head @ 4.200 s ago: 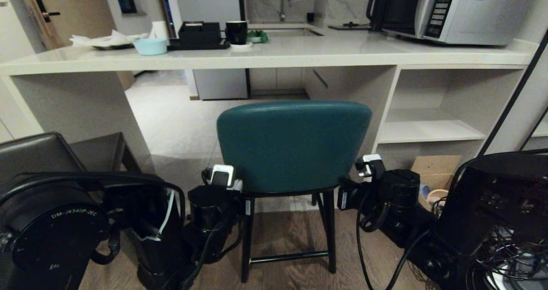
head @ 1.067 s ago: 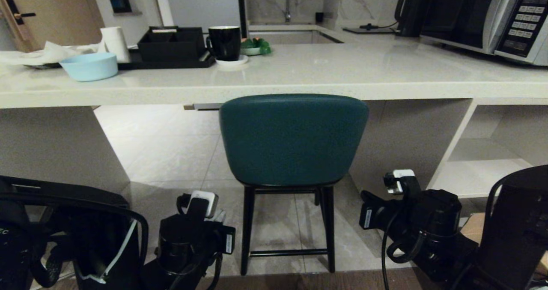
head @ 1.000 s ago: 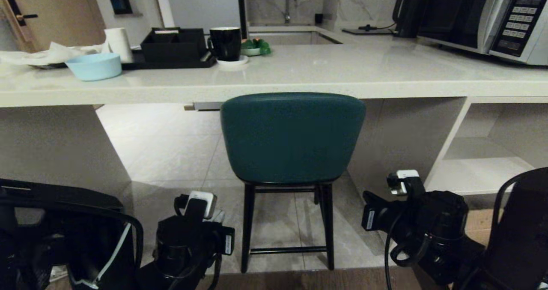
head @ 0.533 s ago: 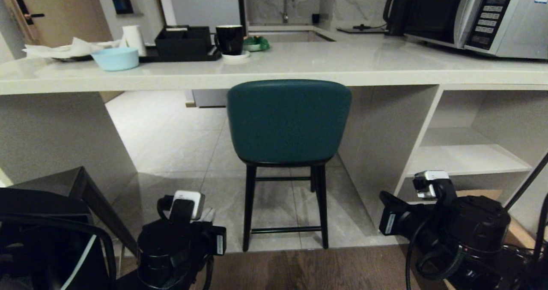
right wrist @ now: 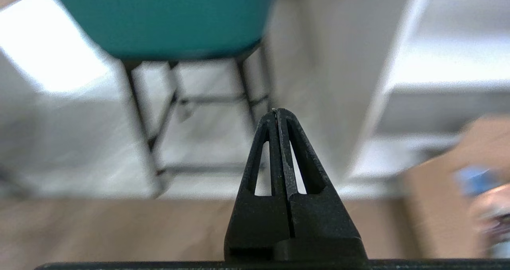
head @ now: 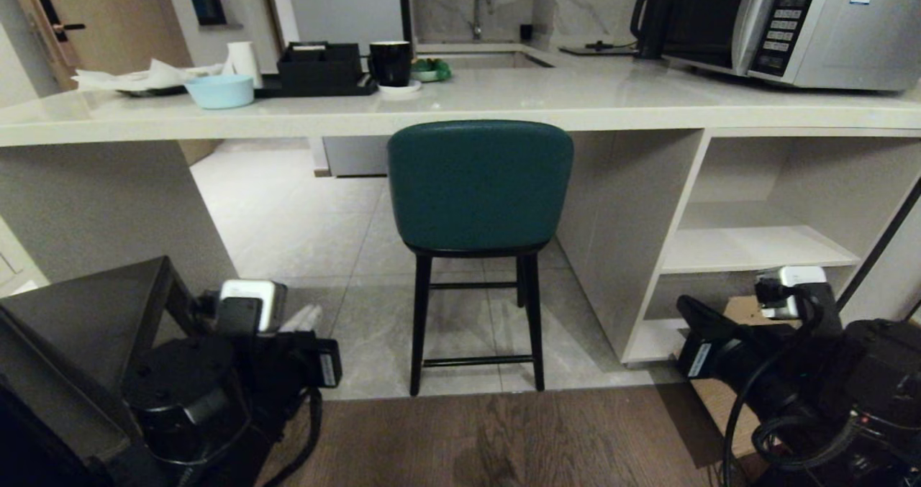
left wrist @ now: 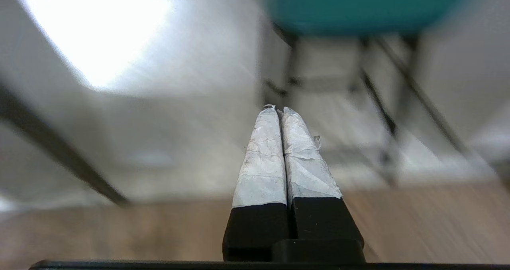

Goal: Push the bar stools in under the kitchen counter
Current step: Push the gray chair back under the dining table

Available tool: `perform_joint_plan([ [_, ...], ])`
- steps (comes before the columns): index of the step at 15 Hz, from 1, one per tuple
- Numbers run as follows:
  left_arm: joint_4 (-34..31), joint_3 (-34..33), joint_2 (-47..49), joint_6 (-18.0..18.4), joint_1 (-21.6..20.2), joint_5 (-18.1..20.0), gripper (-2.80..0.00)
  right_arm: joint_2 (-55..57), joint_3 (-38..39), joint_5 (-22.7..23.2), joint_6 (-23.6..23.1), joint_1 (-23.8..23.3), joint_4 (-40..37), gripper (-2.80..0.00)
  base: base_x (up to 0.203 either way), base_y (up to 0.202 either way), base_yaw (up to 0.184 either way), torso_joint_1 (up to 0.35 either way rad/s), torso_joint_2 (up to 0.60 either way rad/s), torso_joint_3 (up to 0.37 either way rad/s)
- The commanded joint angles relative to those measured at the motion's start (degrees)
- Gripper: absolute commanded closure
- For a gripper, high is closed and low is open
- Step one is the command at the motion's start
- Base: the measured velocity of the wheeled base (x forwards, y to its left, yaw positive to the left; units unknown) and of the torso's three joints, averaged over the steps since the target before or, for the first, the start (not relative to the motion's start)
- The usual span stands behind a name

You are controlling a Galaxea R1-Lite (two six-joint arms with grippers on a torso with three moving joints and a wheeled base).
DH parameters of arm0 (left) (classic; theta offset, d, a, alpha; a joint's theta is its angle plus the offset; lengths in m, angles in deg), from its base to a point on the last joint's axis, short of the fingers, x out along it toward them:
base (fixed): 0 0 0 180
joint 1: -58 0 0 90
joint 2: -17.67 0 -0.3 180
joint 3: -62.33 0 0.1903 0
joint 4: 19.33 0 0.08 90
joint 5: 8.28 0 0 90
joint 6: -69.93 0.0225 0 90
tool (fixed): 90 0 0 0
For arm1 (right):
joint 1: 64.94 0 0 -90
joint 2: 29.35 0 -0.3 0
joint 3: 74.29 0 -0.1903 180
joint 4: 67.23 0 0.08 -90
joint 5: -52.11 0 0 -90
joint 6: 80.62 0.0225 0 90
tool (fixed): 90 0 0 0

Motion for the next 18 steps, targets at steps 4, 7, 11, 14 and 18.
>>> perform_joint_plan([
  [4,-3.64,4.24,-26.46,6.83,-10.66,3.61,0.0,-20.67,-2.56,-0.04,-8.61,-9.22,-7.54,0.0,0.0,0.0,0.0,0.0,0.0,0.0],
  [7,-18.64,9.87,-41.62,8.64,-17.14,4.94,0.0,-35.19,-5.1,0.22,-12.57,-14.73,-18.18,0.0,0.0,0.0,0.0,0.0,0.0,0.0],
  [11,-34.85,14.01,-56.48,6.92,-25.87,6.22,0.0,-58.2,-9.57,0.93,-14.16,-21.18,-43.74,0.0,0.0,0.0,0.0,0.0,0.0,0.0],
  [14,-45.03,11.95,-67.47,6.27,-27.4,7.55,0.0,-72.81,-12.17,1.51,-14.59,-23.32,-60.79,0.0,0.0,0.0,0.0,0.0,0.0,0.0],
  [18,-68.64,9.87,-84.51,3.75,-28.16,7.63,0.0,-90.68,-14.79,3.19,-15.06,-24.59,-83.38,0.0,0.0,0.0,0.0,0.0,0.0,0.0],
])
